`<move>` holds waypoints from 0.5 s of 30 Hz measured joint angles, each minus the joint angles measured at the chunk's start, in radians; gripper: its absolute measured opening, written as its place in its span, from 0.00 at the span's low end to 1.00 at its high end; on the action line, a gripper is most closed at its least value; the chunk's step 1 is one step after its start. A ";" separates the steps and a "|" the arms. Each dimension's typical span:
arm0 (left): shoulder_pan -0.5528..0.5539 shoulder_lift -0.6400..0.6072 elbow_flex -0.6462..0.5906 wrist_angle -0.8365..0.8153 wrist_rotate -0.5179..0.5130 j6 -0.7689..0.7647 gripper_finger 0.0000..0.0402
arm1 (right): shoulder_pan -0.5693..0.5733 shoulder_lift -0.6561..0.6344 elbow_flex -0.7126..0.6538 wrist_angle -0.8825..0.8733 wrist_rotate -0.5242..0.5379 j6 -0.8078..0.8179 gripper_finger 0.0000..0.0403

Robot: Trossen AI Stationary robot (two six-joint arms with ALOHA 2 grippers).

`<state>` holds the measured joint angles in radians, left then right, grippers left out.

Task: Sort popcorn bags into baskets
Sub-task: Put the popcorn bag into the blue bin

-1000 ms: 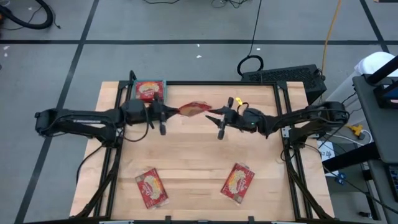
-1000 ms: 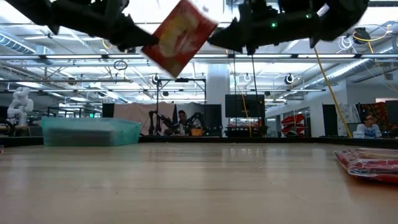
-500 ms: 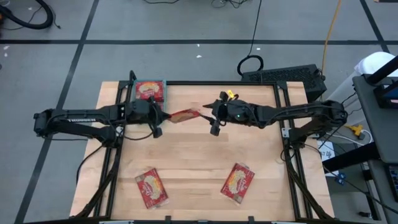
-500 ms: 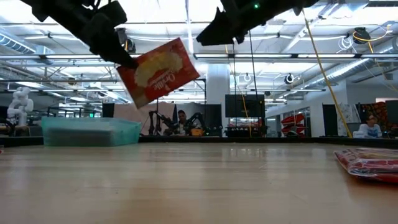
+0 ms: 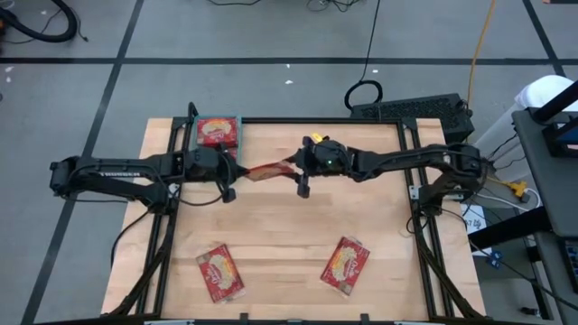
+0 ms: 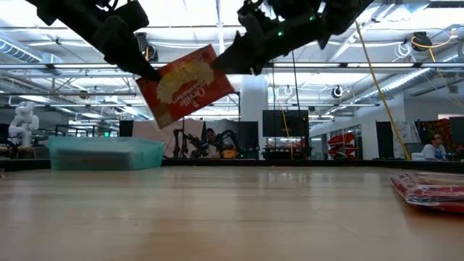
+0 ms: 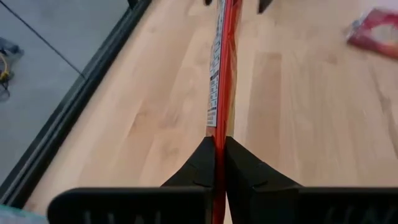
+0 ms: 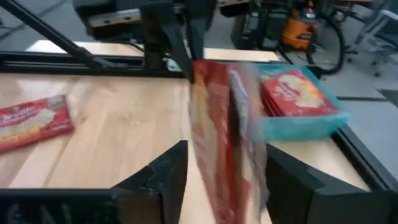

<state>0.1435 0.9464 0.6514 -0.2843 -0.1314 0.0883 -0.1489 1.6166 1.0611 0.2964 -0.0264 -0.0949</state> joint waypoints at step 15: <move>-0.013 0.040 0.034 0.002 0.027 -0.043 0.22 | -0.007 0.108 -0.002 0.102 -0.055 0.030 0.05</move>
<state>0.1306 0.9862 0.6850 -0.2824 -0.1049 0.0456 -0.1558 1.7246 1.0592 0.3989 -0.0811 -0.0647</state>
